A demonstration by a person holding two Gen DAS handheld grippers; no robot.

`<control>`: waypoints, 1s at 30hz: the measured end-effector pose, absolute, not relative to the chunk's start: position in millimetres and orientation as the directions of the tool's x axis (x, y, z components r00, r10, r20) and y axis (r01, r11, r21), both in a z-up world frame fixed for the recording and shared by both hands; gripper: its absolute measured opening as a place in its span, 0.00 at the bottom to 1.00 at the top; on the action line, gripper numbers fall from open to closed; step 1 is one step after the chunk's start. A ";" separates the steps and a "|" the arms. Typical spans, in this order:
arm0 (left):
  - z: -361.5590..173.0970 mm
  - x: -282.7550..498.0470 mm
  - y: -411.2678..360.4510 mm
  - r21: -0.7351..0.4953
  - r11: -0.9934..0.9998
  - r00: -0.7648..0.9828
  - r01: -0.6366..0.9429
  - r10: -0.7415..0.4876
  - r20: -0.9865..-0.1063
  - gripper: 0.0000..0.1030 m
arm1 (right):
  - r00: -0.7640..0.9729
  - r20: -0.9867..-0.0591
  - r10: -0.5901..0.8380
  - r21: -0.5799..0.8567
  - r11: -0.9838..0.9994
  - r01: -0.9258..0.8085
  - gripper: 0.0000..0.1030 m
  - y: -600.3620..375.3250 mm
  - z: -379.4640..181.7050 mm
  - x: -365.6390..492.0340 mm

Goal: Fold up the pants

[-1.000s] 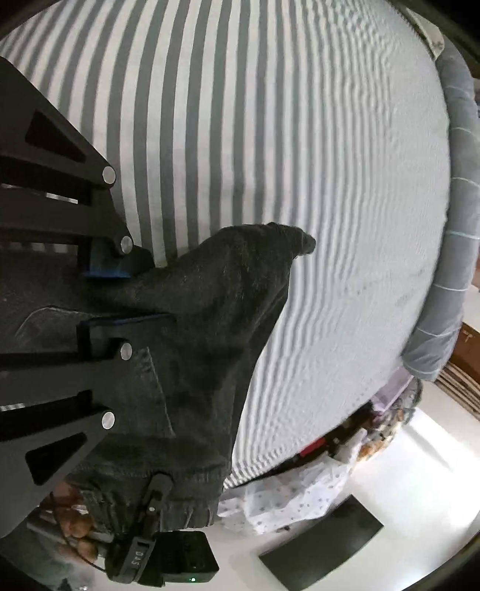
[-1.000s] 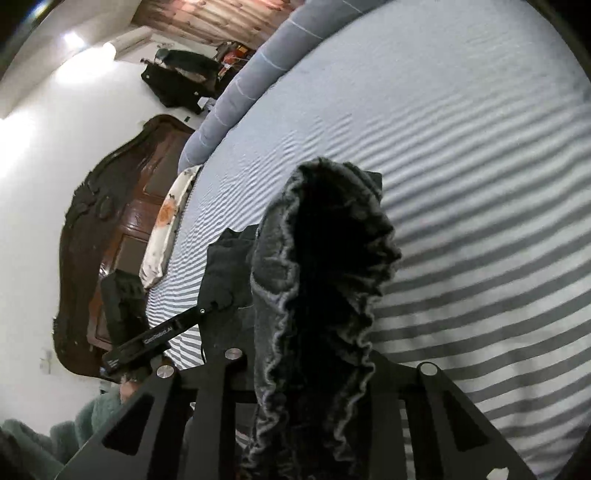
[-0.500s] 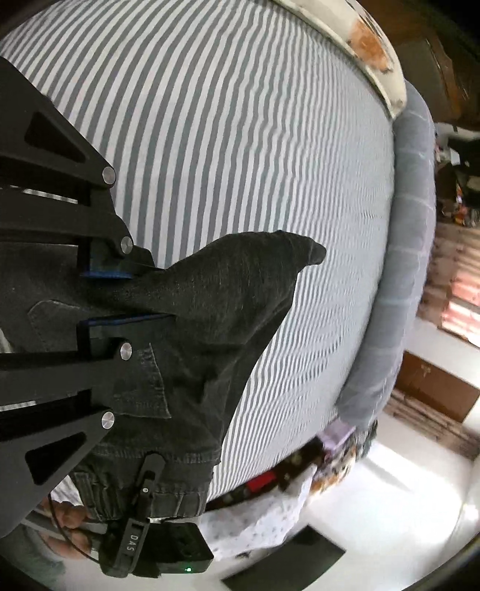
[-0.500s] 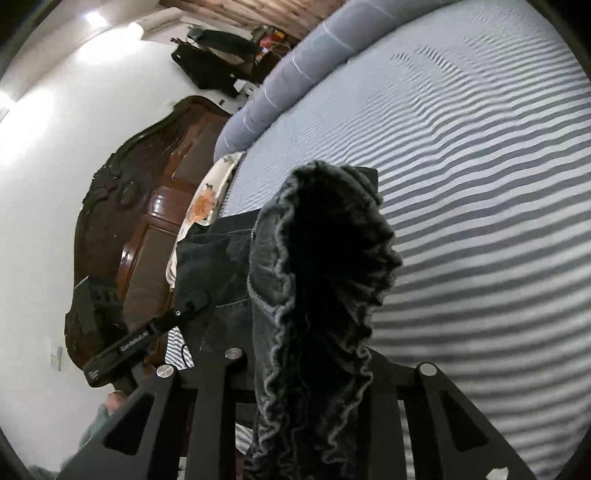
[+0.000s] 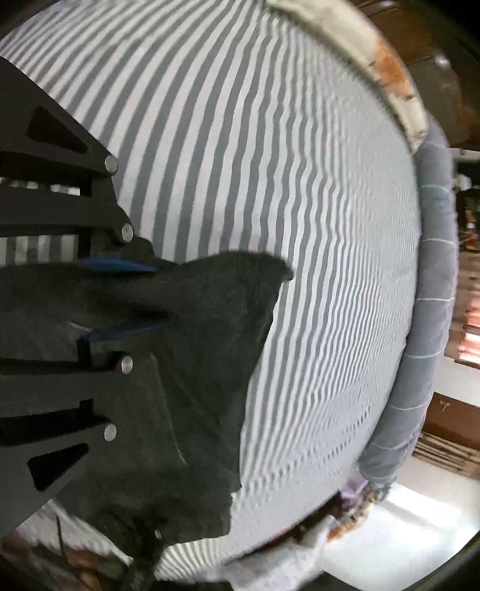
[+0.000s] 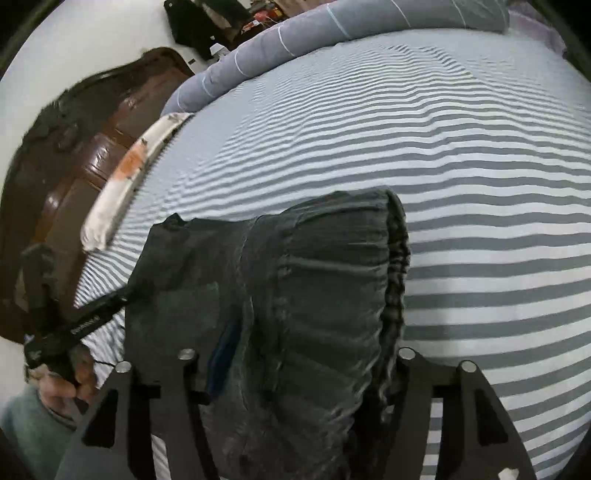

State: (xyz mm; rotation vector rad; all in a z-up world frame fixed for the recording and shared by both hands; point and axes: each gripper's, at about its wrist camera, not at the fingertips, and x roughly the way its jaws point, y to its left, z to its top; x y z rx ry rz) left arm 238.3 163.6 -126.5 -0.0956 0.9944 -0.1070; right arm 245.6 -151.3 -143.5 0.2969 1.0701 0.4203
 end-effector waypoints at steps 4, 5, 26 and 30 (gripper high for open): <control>-129.0 206.3 168.7 -0.066 0.996 0.589 0.052 -0.084 -0.803 0.43 | 0.469 -0.789 0.397 0.351 0.918 -0.187 0.69 -164.2 -145.7 223.3; -131.8 193.8 169.4 -0.054 0.997 0.595 0.048 -0.073 -0.801 0.43 | 0.482 -0.789 0.379 0.329 0.925 -0.190 0.70 -166.2 -145.2 216.2; -48.2 71.6 134.3 0.065 0.998 0.638 -0.026 0.066 -0.767 0.61 | 0.637 -0.733 0.239 0.162 0.971 -0.177 0.80 -133.4 -38.5 94.0; -23.0 40.5 126.5 0.072 0.997 0.666 -0.033 0.076 -0.742 0.69 | 0.658 -0.724 0.206 0.129 0.978 -0.165 0.82 -123.7 -19.6 66.6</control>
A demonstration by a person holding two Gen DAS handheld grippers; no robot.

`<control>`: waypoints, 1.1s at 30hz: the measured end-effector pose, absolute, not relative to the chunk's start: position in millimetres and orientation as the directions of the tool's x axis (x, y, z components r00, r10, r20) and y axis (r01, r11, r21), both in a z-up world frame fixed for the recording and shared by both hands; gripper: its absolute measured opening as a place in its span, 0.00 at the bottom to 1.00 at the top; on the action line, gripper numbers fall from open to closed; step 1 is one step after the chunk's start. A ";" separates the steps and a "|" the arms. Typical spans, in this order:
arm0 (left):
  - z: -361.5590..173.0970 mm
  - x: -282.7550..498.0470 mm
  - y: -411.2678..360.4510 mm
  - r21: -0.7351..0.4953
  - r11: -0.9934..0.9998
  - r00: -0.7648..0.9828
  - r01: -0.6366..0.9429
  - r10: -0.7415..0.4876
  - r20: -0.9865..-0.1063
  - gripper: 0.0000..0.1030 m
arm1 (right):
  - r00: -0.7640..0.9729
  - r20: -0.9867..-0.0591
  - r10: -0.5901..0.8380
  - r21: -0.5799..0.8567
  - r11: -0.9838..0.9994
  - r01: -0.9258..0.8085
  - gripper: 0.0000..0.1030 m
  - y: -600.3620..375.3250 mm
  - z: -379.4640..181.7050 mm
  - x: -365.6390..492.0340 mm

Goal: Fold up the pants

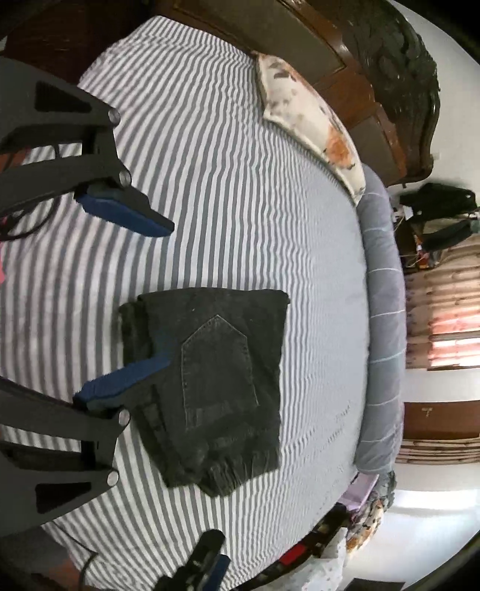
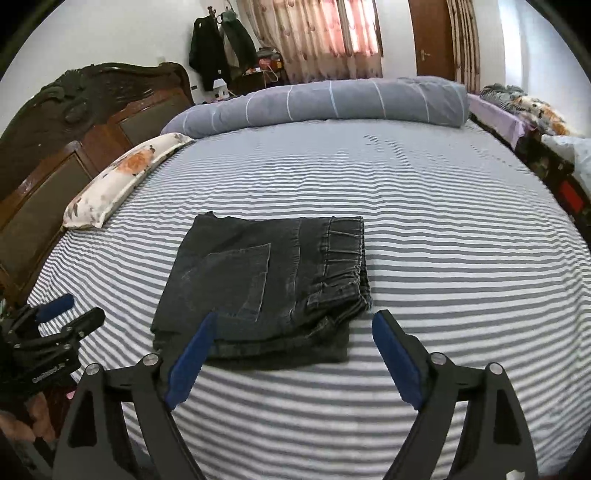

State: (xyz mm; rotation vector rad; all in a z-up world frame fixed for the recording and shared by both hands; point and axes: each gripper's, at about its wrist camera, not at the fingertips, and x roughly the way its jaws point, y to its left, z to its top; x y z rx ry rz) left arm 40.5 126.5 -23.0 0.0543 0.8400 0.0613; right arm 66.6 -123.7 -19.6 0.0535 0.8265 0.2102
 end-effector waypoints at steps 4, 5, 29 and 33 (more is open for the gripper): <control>-10.1 17.9 123.5 0.051 0.998 0.675 -0.040 0.065 -0.735 0.72 | 0.669 -0.722 0.178 0.099 0.983 -0.155 0.88 -113.8 -8.3 45.2; -9.5 15.8 124.4 0.045 0.998 0.676 -0.044 0.063 -0.734 0.72 | 0.673 -0.719 0.175 0.095 0.983 -0.154 0.89 -112.5 -6.7 41.4; -8.5 -29.5 117.8 0.031 0.995 0.661 -0.094 0.086 -0.745 0.74 | 0.651 -0.751 0.113 0.030 0.990 -0.138 0.94 -79.2 -11.0 -8.8; -10.2 -30.8 116.4 0.036 0.994 0.659 -0.104 0.096 -0.746 0.74 | 0.644 -0.757 0.113 0.031 0.990 -0.138 0.94 -78.5 -14.6 -10.0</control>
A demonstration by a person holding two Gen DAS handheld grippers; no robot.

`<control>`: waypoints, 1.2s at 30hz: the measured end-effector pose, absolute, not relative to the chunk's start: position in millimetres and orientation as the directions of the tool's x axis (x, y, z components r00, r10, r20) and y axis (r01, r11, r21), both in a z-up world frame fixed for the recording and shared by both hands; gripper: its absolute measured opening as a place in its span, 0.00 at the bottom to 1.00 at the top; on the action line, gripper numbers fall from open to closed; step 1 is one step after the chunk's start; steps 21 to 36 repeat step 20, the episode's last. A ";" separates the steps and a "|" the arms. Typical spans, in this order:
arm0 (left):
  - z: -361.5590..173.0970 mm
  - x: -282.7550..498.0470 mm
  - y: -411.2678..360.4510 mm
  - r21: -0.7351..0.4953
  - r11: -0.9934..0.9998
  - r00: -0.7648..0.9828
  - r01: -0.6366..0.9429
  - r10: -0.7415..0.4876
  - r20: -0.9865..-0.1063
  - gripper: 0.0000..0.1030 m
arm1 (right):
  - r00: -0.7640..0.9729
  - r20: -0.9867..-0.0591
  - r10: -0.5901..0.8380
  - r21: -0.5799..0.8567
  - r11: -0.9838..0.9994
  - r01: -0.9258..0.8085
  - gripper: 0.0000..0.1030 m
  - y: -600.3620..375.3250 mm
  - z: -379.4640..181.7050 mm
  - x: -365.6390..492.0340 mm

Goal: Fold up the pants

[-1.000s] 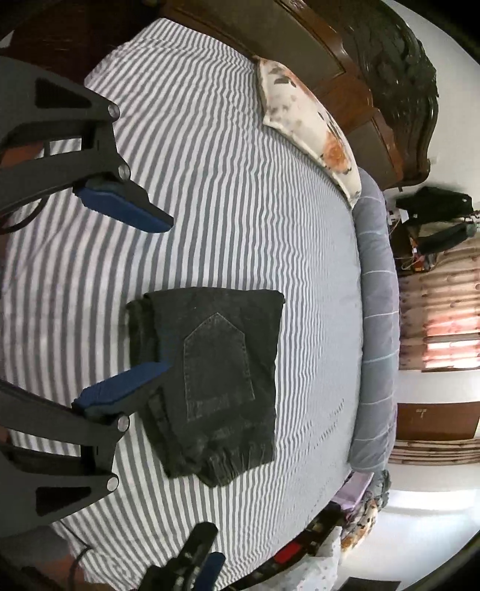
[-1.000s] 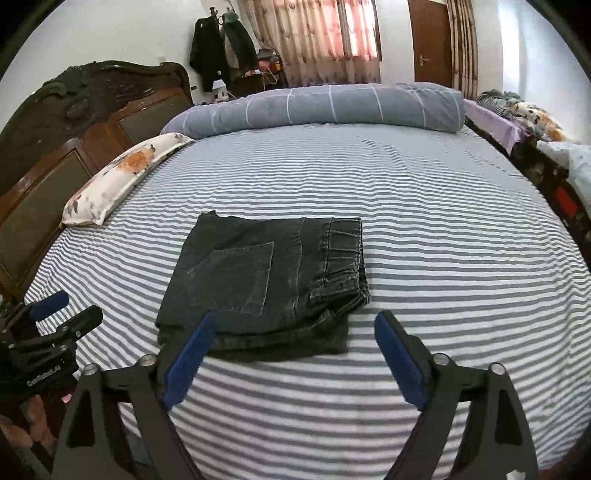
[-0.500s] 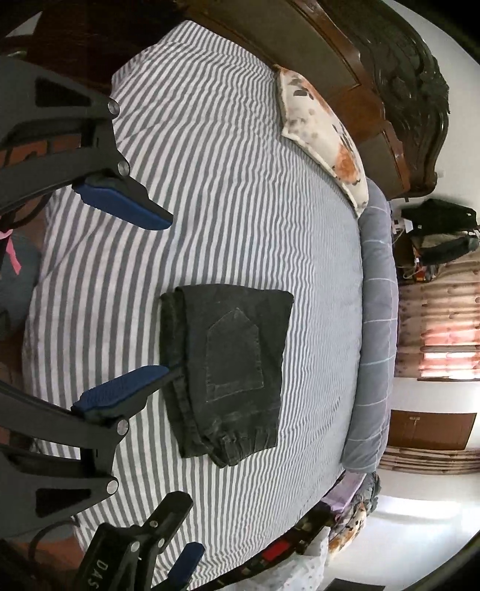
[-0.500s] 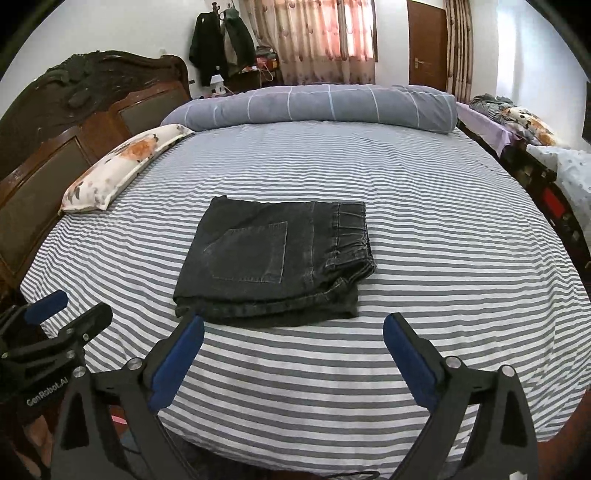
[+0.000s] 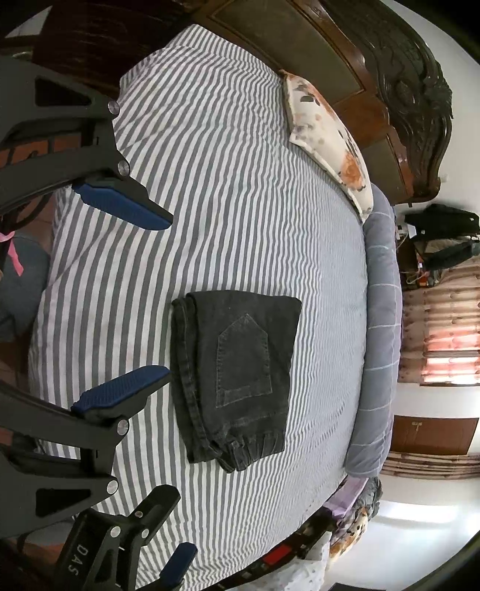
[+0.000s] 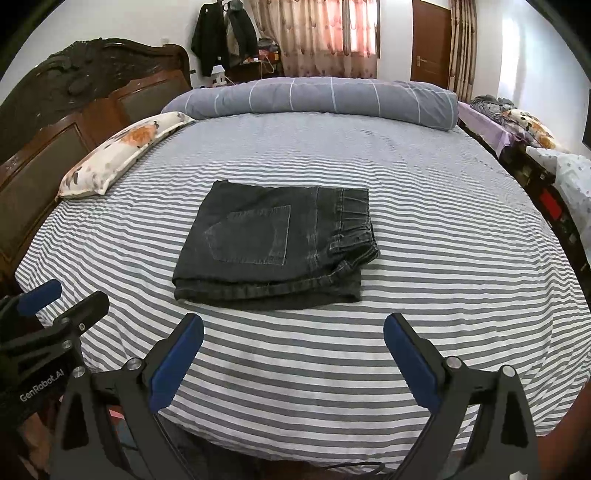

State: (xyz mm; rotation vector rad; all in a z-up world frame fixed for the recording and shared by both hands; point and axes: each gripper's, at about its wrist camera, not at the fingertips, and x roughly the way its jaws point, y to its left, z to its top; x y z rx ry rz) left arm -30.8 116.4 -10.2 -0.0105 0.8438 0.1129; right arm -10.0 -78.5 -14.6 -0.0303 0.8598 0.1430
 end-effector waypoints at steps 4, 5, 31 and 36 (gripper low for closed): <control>-14.3 -31.2 115.6 0.042 0.994 0.654 -0.105 0.101 -0.749 0.74 | 0.636 -0.763 0.116 0.037 0.990 -0.136 0.94 -79.1 -17.2 -10.8; -15.4 -30.6 116.3 0.045 0.994 0.654 -0.104 0.102 -0.750 0.74 | 0.635 -0.764 0.115 0.035 0.990 -0.136 0.94 -79.2 -17.8 -11.2; -23.1 -28.2 119.5 0.032 0.994 0.640 -0.104 0.092 -0.763 0.74 | 0.615 -0.778 0.128 0.056 0.989 -0.135 0.94 -85.7 -25.7 -13.2; -23.1 -28.2 119.5 0.032 0.994 0.640 -0.104 0.092 -0.763 0.74 | 0.615 -0.778 0.128 0.056 0.989 -0.135 0.94 -85.7 -25.7 -13.2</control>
